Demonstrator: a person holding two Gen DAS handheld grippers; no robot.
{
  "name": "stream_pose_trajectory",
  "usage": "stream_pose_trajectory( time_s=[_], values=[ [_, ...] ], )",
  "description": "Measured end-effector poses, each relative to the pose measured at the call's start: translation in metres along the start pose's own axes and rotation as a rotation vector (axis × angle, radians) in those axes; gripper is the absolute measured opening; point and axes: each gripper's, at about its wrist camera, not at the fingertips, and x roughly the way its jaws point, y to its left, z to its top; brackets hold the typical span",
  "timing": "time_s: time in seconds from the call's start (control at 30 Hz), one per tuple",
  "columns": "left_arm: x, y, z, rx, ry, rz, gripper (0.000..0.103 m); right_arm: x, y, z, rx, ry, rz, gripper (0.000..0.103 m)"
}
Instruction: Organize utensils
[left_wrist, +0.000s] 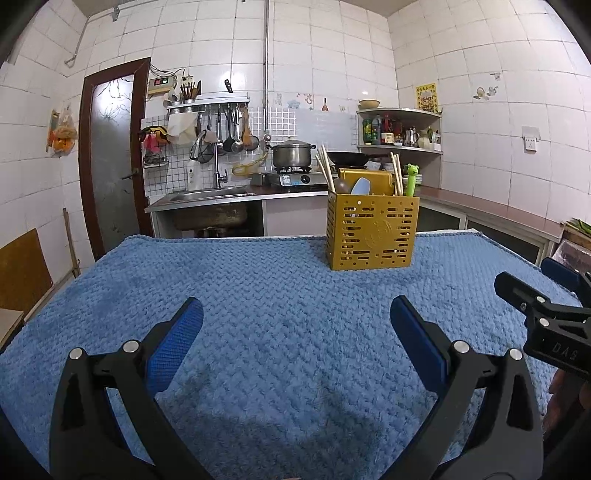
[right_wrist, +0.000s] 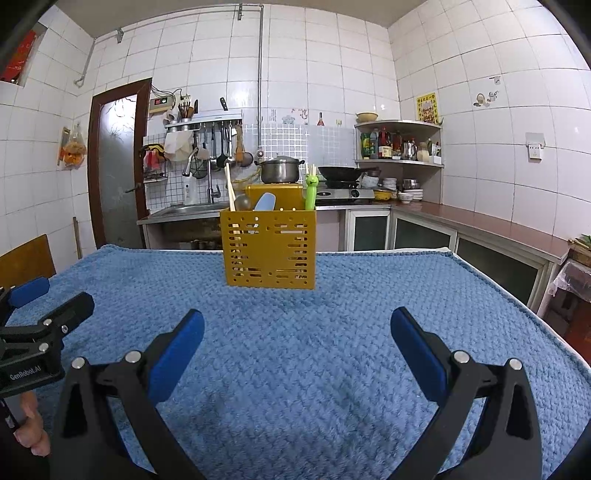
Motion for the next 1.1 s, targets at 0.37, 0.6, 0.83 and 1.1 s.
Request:
stream_pose_trajectory(
  time_s=[0.37, 0.6, 0.83, 1.1],
  values=[
    [-0.0011, -0.0015, -0.0007, 0.007, -0.007, 0.004, 0.098, 0.0012, -0.0004, -0.0007, -0.001, 0.003, 0.003, 0.099],
    [-0.0015, -0.0026, -0.0011, 0.009, -0.009, 0.004, 0.098, 0.0007, -0.0003, -0.0012, -0.002, 0.003, 0.002, 0.099],
    [-0.0010, -0.0022, -0.0015, 0.009, -0.009, 0.002, 0.098, 0.0006, -0.0002, -0.0015, -0.004, 0.002, 0.002, 0.099],
    [-0.0012, -0.0018, -0.0012, 0.010, -0.009, 0.003, 0.098, 0.0000, 0.0002, -0.0015, -0.005, 0.002, 0.002, 0.099]
  ],
)
